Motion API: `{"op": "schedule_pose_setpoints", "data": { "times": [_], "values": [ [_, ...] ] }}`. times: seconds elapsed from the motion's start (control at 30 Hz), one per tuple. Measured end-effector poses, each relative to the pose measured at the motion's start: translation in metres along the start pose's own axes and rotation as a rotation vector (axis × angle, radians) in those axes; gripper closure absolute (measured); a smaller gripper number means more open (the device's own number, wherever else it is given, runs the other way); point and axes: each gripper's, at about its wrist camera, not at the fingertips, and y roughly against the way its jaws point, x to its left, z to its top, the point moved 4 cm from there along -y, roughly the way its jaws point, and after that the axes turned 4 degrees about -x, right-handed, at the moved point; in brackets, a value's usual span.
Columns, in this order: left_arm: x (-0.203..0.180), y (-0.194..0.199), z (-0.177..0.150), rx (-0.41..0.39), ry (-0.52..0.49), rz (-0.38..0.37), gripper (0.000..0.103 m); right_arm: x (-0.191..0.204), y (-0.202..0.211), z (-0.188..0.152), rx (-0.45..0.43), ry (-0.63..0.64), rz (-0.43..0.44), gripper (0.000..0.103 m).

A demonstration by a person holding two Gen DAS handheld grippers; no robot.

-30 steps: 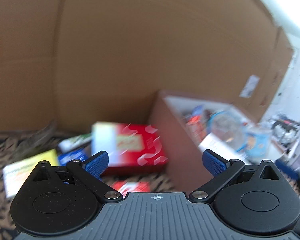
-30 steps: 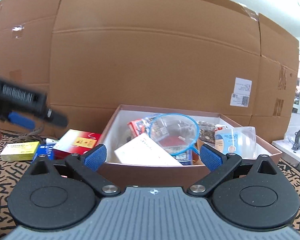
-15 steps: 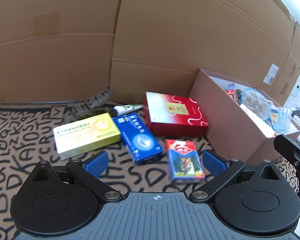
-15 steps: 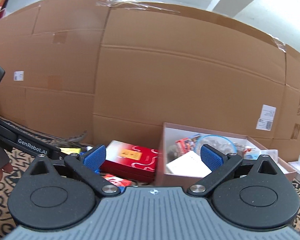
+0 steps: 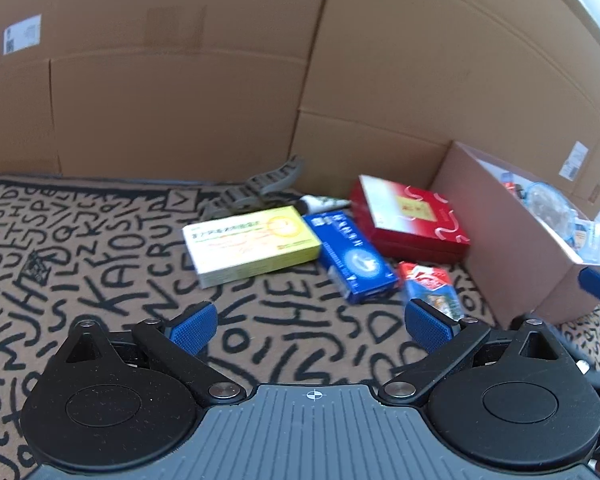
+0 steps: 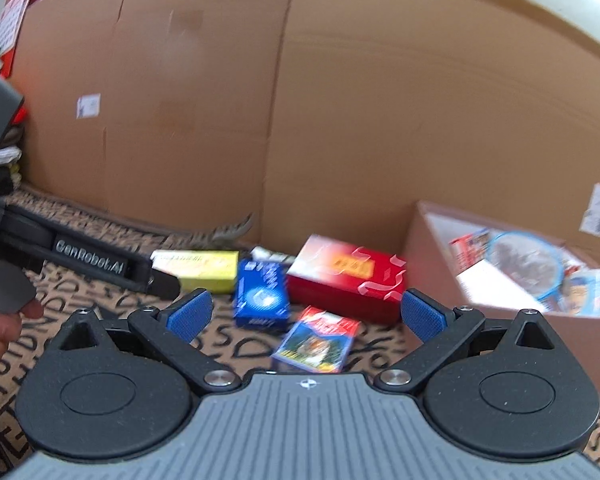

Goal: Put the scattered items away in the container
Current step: 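Withdraw the left tool from the container while the right tool approaches the tiger-print card box, then grasp the tiger-print card box with the right tool while the left tool grasps the blue medicine box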

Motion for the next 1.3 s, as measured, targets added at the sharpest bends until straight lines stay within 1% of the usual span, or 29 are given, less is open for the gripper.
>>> {"op": "schedule_pose_setpoints", "data": {
  "times": [0.23,0.47,0.6,0.73,0.83,0.97,1.07,1.13,1.17,1.27,1.3],
  "values": [
    [0.007,-0.022,0.004,0.035,0.013,-0.016,0.000,0.007,-0.033,-0.022,0.114,0.008,-0.005,0.002],
    [-0.006,-0.049,0.010,0.075,-0.019,-0.054,0.000,-0.001,-0.064,-0.037,0.206,-0.060,-0.017,0.003],
    [-0.019,-0.073,0.016,0.119,-0.041,-0.090,0.000,-0.003,-0.079,-0.045,0.249,-0.070,-0.017,0.005],
    [-0.025,-0.101,0.021,0.184,-0.022,-0.111,0.001,-0.004,-0.088,-0.050,0.270,-0.070,-0.019,0.007],
    [-0.027,-0.116,0.022,0.210,0.000,-0.108,0.001,-0.009,-0.093,-0.052,0.288,-0.100,-0.015,0.008],
    [-0.030,-0.131,0.025,0.215,0.010,-0.101,0.003,-0.015,-0.099,-0.055,0.312,-0.141,-0.008,0.008],
    [-0.032,-0.140,0.030,0.220,0.038,-0.095,0.004,-0.018,-0.102,-0.057,0.324,-0.163,-0.005,0.008],
    [-0.034,-0.148,0.031,0.227,0.037,-0.089,0.007,-0.018,-0.102,-0.057,0.325,-0.164,-0.005,0.008],
    [-0.036,-0.149,0.030,0.221,0.013,-0.075,0.007,-0.018,-0.102,-0.057,0.325,-0.164,-0.005,0.008],
    [-0.042,-0.150,0.026,0.199,-0.066,-0.033,0.013,-0.018,-0.102,-0.057,0.326,-0.168,-0.004,0.008],
    [-0.044,-0.149,0.025,0.194,-0.089,-0.021,0.020,-0.018,-0.102,-0.057,0.326,-0.168,-0.004,0.008]
  ]
}}
